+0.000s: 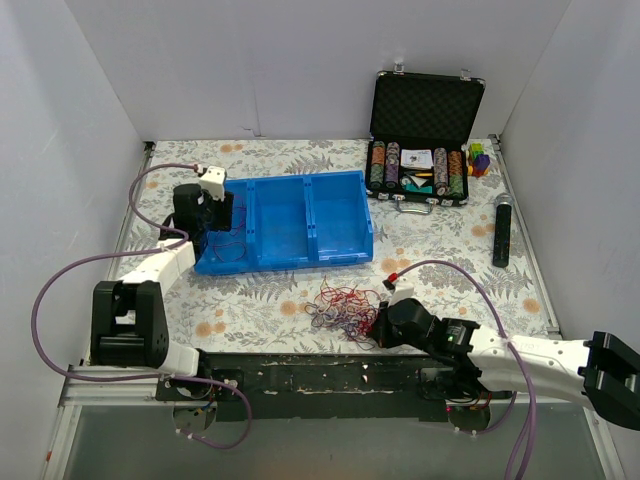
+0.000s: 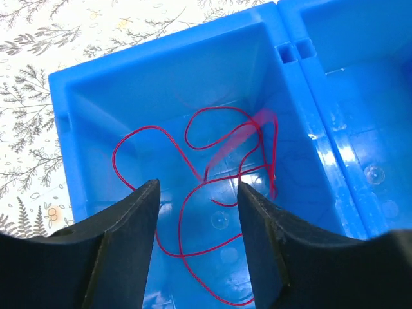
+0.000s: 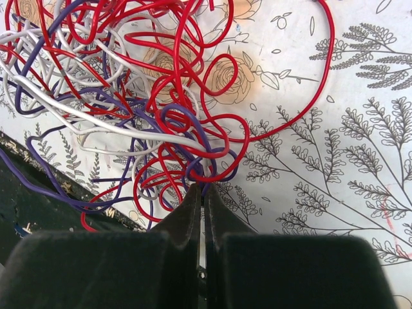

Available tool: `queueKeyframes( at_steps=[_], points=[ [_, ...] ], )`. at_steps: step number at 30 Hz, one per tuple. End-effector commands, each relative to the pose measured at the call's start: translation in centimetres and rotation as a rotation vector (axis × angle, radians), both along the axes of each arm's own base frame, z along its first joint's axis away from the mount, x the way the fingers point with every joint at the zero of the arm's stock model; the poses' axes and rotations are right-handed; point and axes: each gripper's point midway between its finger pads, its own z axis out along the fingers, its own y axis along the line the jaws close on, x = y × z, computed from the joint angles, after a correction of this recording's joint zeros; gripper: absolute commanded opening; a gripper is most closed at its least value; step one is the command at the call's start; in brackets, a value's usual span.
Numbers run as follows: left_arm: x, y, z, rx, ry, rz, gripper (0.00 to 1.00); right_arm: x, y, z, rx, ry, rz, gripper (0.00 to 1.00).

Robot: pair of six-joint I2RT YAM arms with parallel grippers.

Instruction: Untangle the cables

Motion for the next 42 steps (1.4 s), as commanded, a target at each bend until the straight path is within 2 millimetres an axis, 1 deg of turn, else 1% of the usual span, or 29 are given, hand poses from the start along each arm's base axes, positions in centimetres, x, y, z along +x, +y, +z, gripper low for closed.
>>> queueKeyframes(
  at_steps=[1,2,3,4,5,8,12,14,15,16,17,21,22,25,27,28,30,32,34,37,40,42],
  points=[
    [-0.7,-0.6,0.1,0.042,0.016,-0.063,0.56,-0.2,-0.8,-0.6,-0.065,0.008,0.001,0.01],
    [-0.7,-0.8,0.8,0.032,0.015,-0.072,0.62,-0.1,-0.8,-0.4,-0.065,0.007,0.0,0.01],
    [-0.5,-1.1,1.9,0.025,-0.001,-0.085,0.64,0.0,-0.8,-0.2,-0.062,0.002,-0.001,0.01],
    [-0.3,-1.4,3.5,0.018,-0.037,-0.097,0.65,0.1,-0.7,0.0,-0.058,-0.003,-0.002,0.01],
    [-0.4,-1.6,4.8,0.015,-0.05,-0.111,0.67,0.1,-0.7,0.2,-0.057,-0.006,0.0,0.01],
    [-0.9,-2.9,9.7,0.007,-0.117,-0.198,0.71,0.2,-0.6,0.7,-0.046,-0.02,0.001,0.01],
    [-2.8,-4.4,14.7,-0.022,-0.15,-0.292,0.7,0.4,-0.5,1.3,-0.032,-0.034,0.001,0.01],
    [-4.1,-5.5,15.7,-0.032,-0.155,-0.366,0.68,0.4,-0.4,1.4,-0.029,-0.035,0.0,0.01],
    [-5.4,-6.8,16.0,-0.052,-0.155,-0.425,0.68,0.4,-0.4,1.5,-0.026,-0.038,0.002,0.01],
    [-6.5,-7.8,15.8,-0.061,-0.14,-0.472,0.67,0.4,-0.4,1.5,-0.025,-0.04,0.003,0.01],
    [-7.7,-9.5,15.3,-0.061,-0.124,-0.527,0.67,0.4,-0.5,1.4,-0.028,-0.04,0.005,0.01],
    [-13.5,-16.0,10.5,-0.046,-0.005,-0.753,0.7,0.3,-0.4,1.1,-0.027,-0.043,0.021,0.01],
    [-14.8,-17.4,9.5,-0.066,0.032,-0.796,0.71,0.3,-0.5,0.8,-0.035,-0.039,0.019,0.01],
    [-17.9,-20.5,6.8,-0.114,0.146,-0.896,0.73,0.1,-0.7,0.4,-0.042,-0.035,0.022,0.01],
    [-18.9,-21.9,5.5,-0.138,0.201,-0.931,0.73,0.2,-0.6,0.5,-0.036,-0.041,0.025,0.01],
    [-19.1,-22.5,5.2,-0.164,0.227,-0.936,0.73,0.2,-0.5,0.5,-0.033,-0.045,0.028,0.01],
    [-19.4,-23.6,4.5,-0.209,0.282,-0.943,0.73,0.3,-0.4,0.5,-0.032,-0.054,0.034,0.01],
    [-19.2,-24.5,3.5,-0.248,0.339,-0.922,0.73,0.4,-0.3,0.7,-0.032,-0.062,0.038,0.01],
    [-19.1,-25.5,3.5,-0.291,0.359,-0.919,0.75,0.5,-0.3,0.7,-0.041,-0.065,0.042,0.01],
    [-19.6,-26.7,3.1,-0.337,0.408,-0.913,0.76,0.5,-0.4,0.5,-0.053,-0.066,0.045,0.01],
    [-20.4,-27.4,2.2,-0.365,0.464,-0.901,0.76,0.5,-0.4,0.4,-0.063,-0.068,0.049,0.01],
    [-20.6,-27.8,1.9,-0.384,0.472,-0.892,0.76,0.6,-0.5,0.3,-0.065,-0.069,0.045,0.01]
  ],
)
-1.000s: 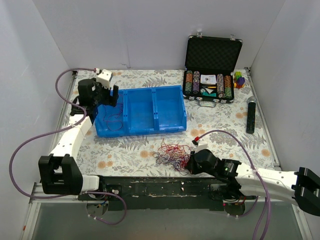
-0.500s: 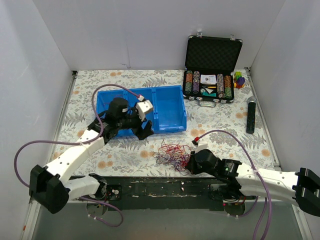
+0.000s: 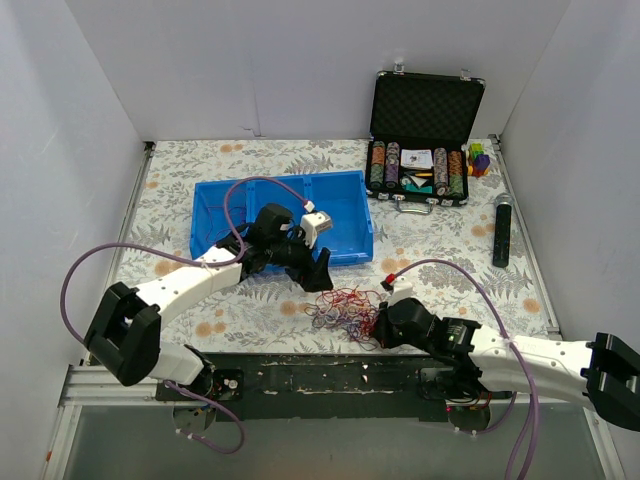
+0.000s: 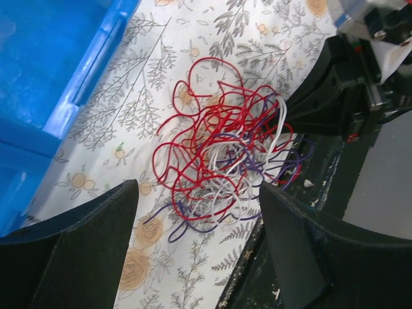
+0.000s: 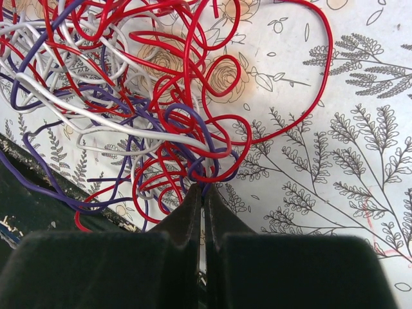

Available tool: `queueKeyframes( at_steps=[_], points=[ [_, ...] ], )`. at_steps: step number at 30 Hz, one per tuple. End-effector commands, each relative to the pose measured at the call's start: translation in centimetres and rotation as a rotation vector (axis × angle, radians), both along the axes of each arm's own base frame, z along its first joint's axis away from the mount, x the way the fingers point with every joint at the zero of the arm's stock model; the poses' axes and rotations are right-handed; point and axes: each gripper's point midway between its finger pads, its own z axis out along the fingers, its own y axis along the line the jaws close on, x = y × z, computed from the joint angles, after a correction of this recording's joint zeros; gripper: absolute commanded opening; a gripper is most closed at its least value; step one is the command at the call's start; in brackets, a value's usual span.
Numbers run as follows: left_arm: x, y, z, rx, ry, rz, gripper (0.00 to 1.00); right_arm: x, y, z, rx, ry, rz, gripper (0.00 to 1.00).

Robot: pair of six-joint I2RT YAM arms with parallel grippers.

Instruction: Untangle the cables

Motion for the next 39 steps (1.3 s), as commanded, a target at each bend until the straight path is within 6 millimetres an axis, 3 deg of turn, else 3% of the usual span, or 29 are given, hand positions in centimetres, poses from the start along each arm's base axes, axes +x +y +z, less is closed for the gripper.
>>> queueKeyframes(
  at_steps=[1,8,13,16,20,22,26,29,34,39],
  points=[
    [-0.6,-1.8,1.1,-0.08,0.045,0.016,0.76,0.4,0.0,0.1,-0.011,-0.028,0.001,0.01],
    [-0.7,-2.4,-1.0,-0.046,0.052,0.021,0.7,0.5,0.2,0.3,-0.009,-0.036,0.007,0.01],
    [-0.4,-1.9,-2.6,0.015,0.027,-0.007,0.59,0.7,0.2,0.6,-0.004,-0.045,0.004,0.01],
    [-0.3,-1.7,-3.0,0.046,0.035,-0.009,0.43,0.6,0.1,0.5,-0.005,-0.046,0.005,0.01],
    [-0.1,-1.8,-2.3,0.036,0.018,-0.007,0.03,0.5,0.0,0.3,-0.004,-0.042,0.004,0.01],
    [0.1,-1.8,-1.4,0.036,-0.005,-0.021,0.0,0.5,0.0,0.3,-0.003,-0.041,0.007,0.01],
    [0.0,-2.0,2.5,0.022,-0.082,-0.11,0.0,0.4,0.1,0.3,0.0,-0.038,0.011,0.01],
    [0.5,-2.0,7.5,0.007,-0.224,-0.19,0.0,0.3,0.0,0.1,-0.005,-0.033,0.016,0.01],
    [0.2,-1.3,17.6,-0.057,-0.455,-0.262,0.0,0.2,-0.2,-0.1,-0.009,-0.031,0.015,0.01],
    [-1.5,0.3,24.9,-0.154,-0.673,-0.265,0.0,0.0,-0.6,-0.9,-0.029,-0.011,0.001,0.01]
  ],
)
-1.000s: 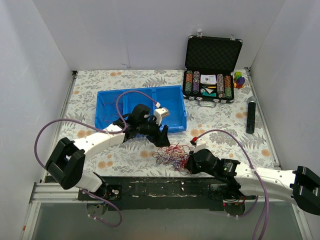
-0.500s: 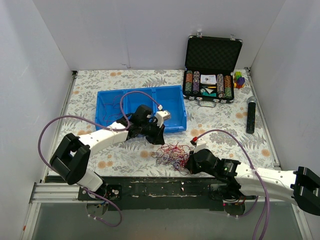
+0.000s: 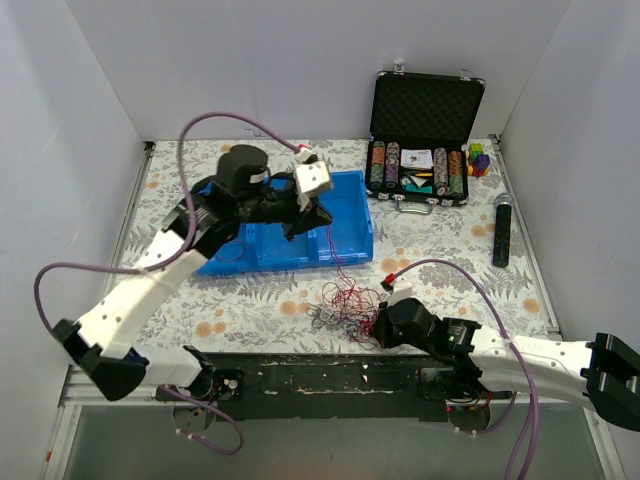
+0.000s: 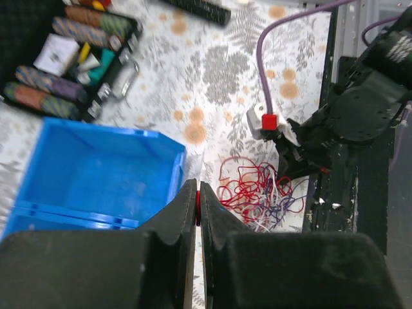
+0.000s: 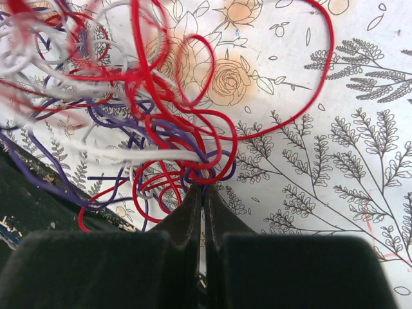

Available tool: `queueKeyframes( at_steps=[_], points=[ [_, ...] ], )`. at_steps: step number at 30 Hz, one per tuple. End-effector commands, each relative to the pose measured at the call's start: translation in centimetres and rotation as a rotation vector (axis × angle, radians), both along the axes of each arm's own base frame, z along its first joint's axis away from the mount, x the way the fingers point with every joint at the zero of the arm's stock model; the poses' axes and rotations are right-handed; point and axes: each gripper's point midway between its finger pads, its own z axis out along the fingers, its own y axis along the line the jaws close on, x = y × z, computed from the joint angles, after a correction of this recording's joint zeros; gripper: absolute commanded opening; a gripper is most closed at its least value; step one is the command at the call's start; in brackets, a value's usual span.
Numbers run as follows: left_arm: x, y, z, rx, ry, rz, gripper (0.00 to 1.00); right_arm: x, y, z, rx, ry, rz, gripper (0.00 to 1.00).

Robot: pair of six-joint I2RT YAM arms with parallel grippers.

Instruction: Untangle the cables

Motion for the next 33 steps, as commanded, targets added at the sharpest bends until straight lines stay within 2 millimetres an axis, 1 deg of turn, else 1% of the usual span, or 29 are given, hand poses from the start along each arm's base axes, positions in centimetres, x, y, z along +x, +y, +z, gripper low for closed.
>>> queueKeyframes(
  at_steps=[1,2,3,4,6,7,8,11,12,13,14,16,18,20,22,24,25,28,29,31,33],
  points=[
    [-3.0,2.7,6.9,-0.085,-0.211,-0.047,0.0,-0.2,-0.8,-1.1,-0.037,0.01,-0.012,0.01],
    [-2.9,3.1,8.7,-0.118,-0.262,-0.016,0.0,-0.3,-0.8,-1.2,-0.044,0.016,-0.01,0.01],
    [-2.3,3.5,10.6,-0.157,-0.318,0.035,0.0,-0.4,-0.8,-1.3,-0.046,0.025,-0.009,0.01],
    [-1.8,4.0,13.0,-0.213,-0.384,0.084,0.0,-0.4,-0.9,-1.5,-0.05,0.03,-0.011,0.01],
    [-1.1,6.0,18.1,-0.337,-0.544,0.21,0.0,-0.4,-0.7,-1.4,-0.054,0.035,-0.01,0.01],
    [-1.1,7.0,20.3,-0.4,-0.626,0.256,0.0,-0.4,-0.8,-1.5,-0.062,0.037,-0.012,0.01],
    [-1.1,7.9,21.9,-0.434,-0.695,0.294,0.0,-0.4,-0.8,-1.6,-0.072,0.043,-0.014,0.01],
    [-0.4,10.2,25.4,-0.496,-0.832,0.422,0.0,-0.5,-0.8,-1.7,-0.098,0.06,-0.012,0.01],
    [-0.2,11.6,27.2,-0.538,-0.887,0.498,0.0,-0.6,-0.8,-1.8,-0.104,0.067,-0.015,0.01],
    [-0.3,12.3,28.2,-0.564,-0.919,0.532,0.0,-0.6,-0.9,-1.9,-0.109,0.072,-0.019,0.01],
    [-0.8,13.3,30.1,-0.619,-0.978,0.567,0.0,-0.6,-0.9,-1.9,-0.11,0.075,-0.022,0.01],
    [-1.6,14.7,32.4,-0.676,-1.066,0.607,0.0,-0.7,-1.1,-2.1,-0.11,0.084,-0.029,0.01],
    [-2.1,16.8,34.9,-0.742,-1.147,0.696,0.0,-0.9,-1.2,-2.3,-0.114,0.093,-0.034,0.01],
    [-2.7,18.2,37.2,-0.795,-1.208,0.758,0.0,-1.0,-1.4,-2.5,-0.121,0.1,-0.038,0.01],
    [-2.9,18.5,38.6,-0.797,-1.251,0.765,0.0,-1.1,-1.5,-2.7,-0.127,0.108,-0.041,0.01],
    [-3.6,18.5,39.5,-0.814,-1.293,0.747,0.0,-1.2,-1.6,-2.8,-0.134,0.114,-0.043,0.01],
    [-4.2,18.7,40.1,-0.834,-1.316,0.738,0.0,-1.2,-1.7,-3.0,-0.138,0.118,-0.047,0.01],
    [-5.0,18.7,41.4,-0.857,-1.361,0.716,0.0,-1.2,-1.7,-3.1,-0.146,0.125,-0.048,0.01],
    [-5.5,18.1,41.8,-0.861,-1.384,0.672,0.0,-1.2,-1.8,-3.1,-0.15,0.125,-0.049,0.01],
    [-6.4,18.3,42.7,-0.875,-1.432,0.658,0.0,-1.3,-1.9,-3.1,-0.154,0.126,-0.049,0.01],
    [-6.7,18.5,43.5,-0.882,-1.464,0.662,0.0,-1.1,-1.9,-3.0,-0.154,0.122,-0.057,0.01]
  ],
)
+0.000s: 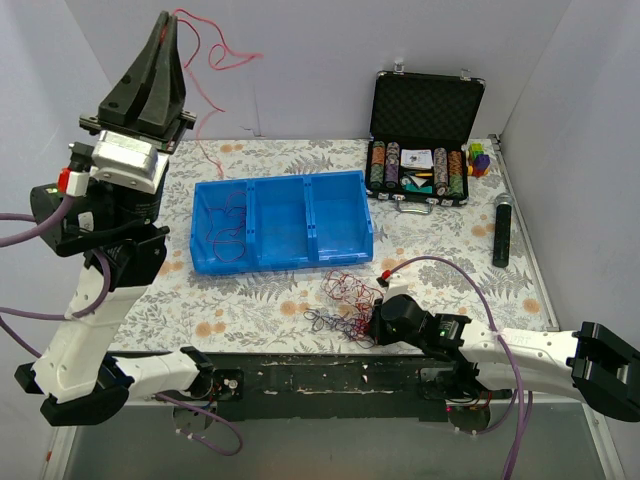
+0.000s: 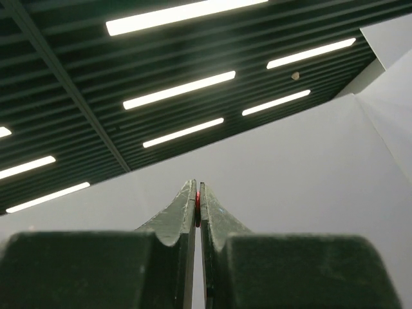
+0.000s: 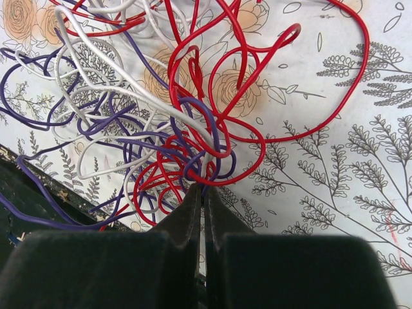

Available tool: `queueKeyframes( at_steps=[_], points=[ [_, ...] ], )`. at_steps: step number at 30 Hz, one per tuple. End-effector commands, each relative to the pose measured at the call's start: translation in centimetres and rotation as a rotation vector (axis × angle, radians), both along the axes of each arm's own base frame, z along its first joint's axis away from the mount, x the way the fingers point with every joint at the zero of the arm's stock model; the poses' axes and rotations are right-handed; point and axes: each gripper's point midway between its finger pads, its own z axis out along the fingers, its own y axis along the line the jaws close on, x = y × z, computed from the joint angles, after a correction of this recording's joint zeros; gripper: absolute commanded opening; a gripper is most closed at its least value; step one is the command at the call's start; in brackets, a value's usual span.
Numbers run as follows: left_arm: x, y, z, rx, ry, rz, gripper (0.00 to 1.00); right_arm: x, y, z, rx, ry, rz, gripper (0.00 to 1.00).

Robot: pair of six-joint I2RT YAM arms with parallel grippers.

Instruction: Untangle the cables

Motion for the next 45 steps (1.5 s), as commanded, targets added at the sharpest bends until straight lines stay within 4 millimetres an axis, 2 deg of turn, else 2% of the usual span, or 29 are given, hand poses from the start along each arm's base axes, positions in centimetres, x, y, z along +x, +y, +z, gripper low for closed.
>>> queueKeyframes(
  at_steps=[1,4,8,12,14,15,17,19,24,28,31,33,39,45],
  points=[
    [-2.3,1.1,2.8,-0.006,-0.121,0.038,0.0,-1.3,-2.8,-2.5,-0.142,0.065,-0.004,0.01],
    [-1.1,1.3,1.7,0.005,-0.094,0.103,0.0,-1.4,-2.6,-2.4,-0.123,0.064,-0.002,0.01],
    [1.6,1.9,-1.9,-0.004,0.009,0.208,0.0,-1.4,-2.4,-2.1,-0.099,0.058,0.002,0.01],
    [3.5,2.5,-5.2,-0.011,0.105,0.267,0.0,-1.3,-2.3,-1.8,-0.089,0.047,0.007,0.01],
    [4.3,2.8,-7.2,-0.007,0.162,0.291,0.0,-1.3,-2.3,-1.8,-0.088,0.045,0.008,0.01],
    [5.3,2.5,-9.2,0.014,0.215,0.306,0.0,-1.3,-2.3,-1.7,-0.085,0.044,0.008,0.01],
    [6.1,2.4,-12.1,0.05,0.276,0.323,0.0,-1.3,-2.2,-1.7,-0.079,0.046,0.01,0.01],
    [6.4,2.3,-13.9,0.063,0.298,0.33,0.0,-1.4,-2.1,-1.6,-0.071,0.045,0.013,0.01],
    [7.3,2.3,-15.1,0.051,0.348,0.333,0.0,-1.4,-2.3,-1.5,-0.07,0.041,0.013,0.01],
    [7.6,2.0,-15.0,0.056,0.351,0.332,0.0,-1.4,-2.3,-1.6,-0.063,0.042,0.009,0.01],
    [8.4,2.6,-14.6,0.034,0.363,0.38,0.0,-1.4,-2.1,-1.6,-0.055,0.046,0.01,0.01],
    [9.6,3.3,-15.1,0.029,0.39,0.441,0.0,-1.4,-1.9,-1.5,-0.054,0.046,0.012,0.01],
    [14.0,6.5,-19.0,0.022,0.545,0.486,0.0,-1.2,-1.7,-1.1,-0.056,0.033,0.019,0.01],
    [16.3,7.9,-22.6,0.058,0.603,0.499,0.0,-1.2,-1.8,-1.1,-0.057,0.032,0.018,0.01]
  ],
)
